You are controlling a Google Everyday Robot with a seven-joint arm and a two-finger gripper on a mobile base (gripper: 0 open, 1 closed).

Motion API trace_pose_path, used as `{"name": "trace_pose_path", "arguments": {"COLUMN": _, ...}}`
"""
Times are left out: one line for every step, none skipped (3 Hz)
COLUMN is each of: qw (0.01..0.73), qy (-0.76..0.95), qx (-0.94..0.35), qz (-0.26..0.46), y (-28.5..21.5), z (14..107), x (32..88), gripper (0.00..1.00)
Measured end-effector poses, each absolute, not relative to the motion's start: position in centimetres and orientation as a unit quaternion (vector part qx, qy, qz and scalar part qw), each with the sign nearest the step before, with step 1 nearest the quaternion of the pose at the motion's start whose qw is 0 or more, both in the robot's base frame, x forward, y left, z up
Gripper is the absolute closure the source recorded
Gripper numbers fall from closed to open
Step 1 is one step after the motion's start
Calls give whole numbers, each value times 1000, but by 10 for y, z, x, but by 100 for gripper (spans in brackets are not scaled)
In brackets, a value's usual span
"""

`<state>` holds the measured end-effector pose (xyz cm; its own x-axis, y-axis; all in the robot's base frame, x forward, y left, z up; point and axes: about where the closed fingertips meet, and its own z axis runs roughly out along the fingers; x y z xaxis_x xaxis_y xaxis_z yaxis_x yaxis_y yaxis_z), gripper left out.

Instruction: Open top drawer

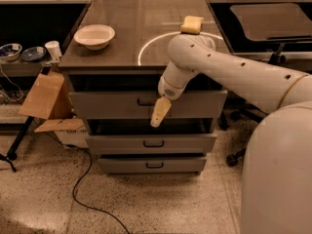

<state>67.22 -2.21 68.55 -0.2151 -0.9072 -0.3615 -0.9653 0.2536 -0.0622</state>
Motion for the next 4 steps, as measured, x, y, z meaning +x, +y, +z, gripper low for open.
{"name": "trace_pose_path", "arguments": {"qw": 165, "qy": 774, "qx": -604, "qz": 90, "y": -19, "z": 682, "x": 675, "gripper": 0}}
{"name": "trace_pose_path", "arguments": {"qw": 164, "qy": 769, "qx": -612, "qz": 83, "y": 3, "z": 670, "x": 691, "gripper": 0}}
{"name": "trace_pose_path", "arguments": {"qw": 155, "qy": 767, "qx": -617, "qz": 84, "y": 5, "z": 664, "x": 692, "gripper": 0}}
{"name": "trace_pose_path", "arguments": {"qw": 146, "qy": 766, "qx": -621, "qz": 85, "y": -5, "z": 658, "x": 686, "gripper": 0}}
